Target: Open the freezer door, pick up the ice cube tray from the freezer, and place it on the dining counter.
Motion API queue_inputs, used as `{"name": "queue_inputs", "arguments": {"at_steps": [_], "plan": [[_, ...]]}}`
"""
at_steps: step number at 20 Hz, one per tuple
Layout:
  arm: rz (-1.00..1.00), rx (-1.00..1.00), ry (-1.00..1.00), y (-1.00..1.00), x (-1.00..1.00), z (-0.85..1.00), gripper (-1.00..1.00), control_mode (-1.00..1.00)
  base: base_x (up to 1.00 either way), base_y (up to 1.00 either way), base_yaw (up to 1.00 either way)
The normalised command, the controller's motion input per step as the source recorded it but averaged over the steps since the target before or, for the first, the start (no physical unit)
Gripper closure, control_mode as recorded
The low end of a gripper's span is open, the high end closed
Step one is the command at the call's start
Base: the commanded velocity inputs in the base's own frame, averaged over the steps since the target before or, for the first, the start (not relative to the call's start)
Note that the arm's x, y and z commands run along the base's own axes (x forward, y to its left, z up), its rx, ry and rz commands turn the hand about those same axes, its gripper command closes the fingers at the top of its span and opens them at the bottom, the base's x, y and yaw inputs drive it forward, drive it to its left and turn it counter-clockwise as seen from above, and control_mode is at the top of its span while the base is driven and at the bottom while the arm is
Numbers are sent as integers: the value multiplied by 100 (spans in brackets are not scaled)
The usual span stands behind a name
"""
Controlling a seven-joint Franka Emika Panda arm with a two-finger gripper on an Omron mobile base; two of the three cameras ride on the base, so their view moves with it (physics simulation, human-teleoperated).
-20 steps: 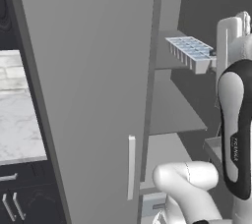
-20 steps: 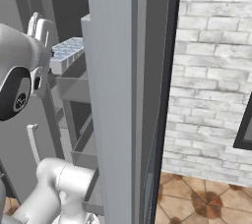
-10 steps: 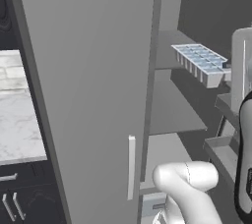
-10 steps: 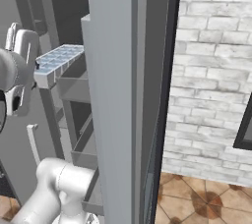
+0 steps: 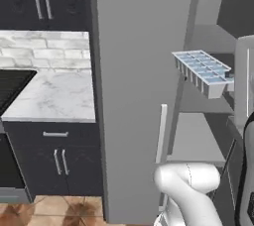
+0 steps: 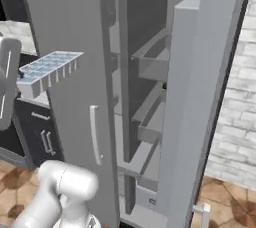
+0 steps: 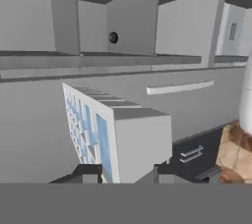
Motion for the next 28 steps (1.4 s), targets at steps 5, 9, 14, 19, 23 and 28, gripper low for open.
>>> {"name": "queue_inputs", "arguments": {"at_steps": [5, 9, 14, 19, 23, 28], "plan": [[0, 0, 0, 0, 0, 0, 100, 100, -85, 81, 79], [0, 0, 0, 0, 0, 0, 100, 100, -38, 59, 96], [0, 0, 0, 0, 0, 0, 100, 100, -20, 17, 100], [0, 0, 0, 0, 0, 0, 100, 100, -16, 7, 100], [0, 0, 0, 0, 0, 0, 100, 100, -12, 0, 100], [0, 0, 0, 0, 0, 0, 100, 100, -1, 0, 100]]}}
